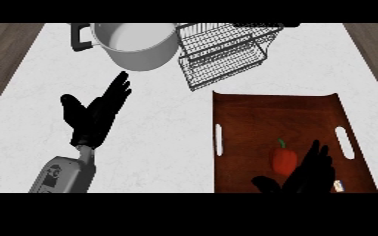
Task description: Pick the bell pepper from the tray and place it in the tiered basket
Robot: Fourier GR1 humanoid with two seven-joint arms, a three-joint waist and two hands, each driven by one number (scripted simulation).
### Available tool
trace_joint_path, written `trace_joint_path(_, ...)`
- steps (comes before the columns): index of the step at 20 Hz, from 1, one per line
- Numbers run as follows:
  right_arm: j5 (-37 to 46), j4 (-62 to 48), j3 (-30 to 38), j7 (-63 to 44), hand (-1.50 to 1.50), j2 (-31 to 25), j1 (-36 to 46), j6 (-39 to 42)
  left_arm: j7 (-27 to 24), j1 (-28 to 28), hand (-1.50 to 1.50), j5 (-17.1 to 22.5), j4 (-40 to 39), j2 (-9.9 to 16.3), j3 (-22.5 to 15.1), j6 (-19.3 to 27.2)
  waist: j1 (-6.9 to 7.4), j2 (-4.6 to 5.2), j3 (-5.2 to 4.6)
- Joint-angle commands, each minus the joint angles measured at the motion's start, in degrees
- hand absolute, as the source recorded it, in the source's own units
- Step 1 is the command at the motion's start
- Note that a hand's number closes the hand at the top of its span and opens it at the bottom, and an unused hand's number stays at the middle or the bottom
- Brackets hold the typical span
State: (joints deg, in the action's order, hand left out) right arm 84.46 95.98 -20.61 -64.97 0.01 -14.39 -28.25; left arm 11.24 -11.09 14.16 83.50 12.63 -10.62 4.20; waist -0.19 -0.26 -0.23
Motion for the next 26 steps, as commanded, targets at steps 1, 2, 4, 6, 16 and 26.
trace_joint_path(1, 0.57, -1.90, 0.85, -8.09, -1.50, -0.01, 0.24, -3.46, 0.52, -0.98, 0.00, -0.59, -0.02, 0.36, 0.66, -1.07, -0.02, 0.25, 0.24)
trace_joint_path(2, -1.67, -3.61, 3.67, -5.74, -1.50, -0.01, 1.60, -3.48, 0.73, 1.48, 0.00, 0.34, 1.45, 0.76, 1.07, -1.73, 0.24, 0.25, 0.25)
trace_joint_path(4, -3.40, -6.98, 5.25, -3.52, -1.50, -0.01, 1.53, -6.97, -2.44, 3.64, 0.00, -1.44, 0.78, -0.47, -0.25, -1.64, 0.27, 0.27, 0.25)
trace_joint_path(6, -4.25, -6.17, 5.89, -1.87, -1.50, -0.01, 1.16, -6.63, 1.16, 4.14, 0.00, -1.30, 4.13, -1.07, -0.42, -0.51, 0.32, 0.21, 0.26)
trace_joint_path(16, -9.12, -17.05, 7.97, 8.35, 1.50, -0.02, 10.40, -6.64, 1.98, -0.17, 0.00, -2.59, 0.40, -2.14, 2.60, -0.83, 0.34, 0.33, 0.25)
trace_joint_path(26, -16.21, -14.93, 4.37, 18.35, 1.50, -8.59, 13.01, -0.41, -0.23, 0.67, 0.00, -1.67, -1.48, -1.77, 3.53, -4.70, 1.29, 0.49, 0.28)
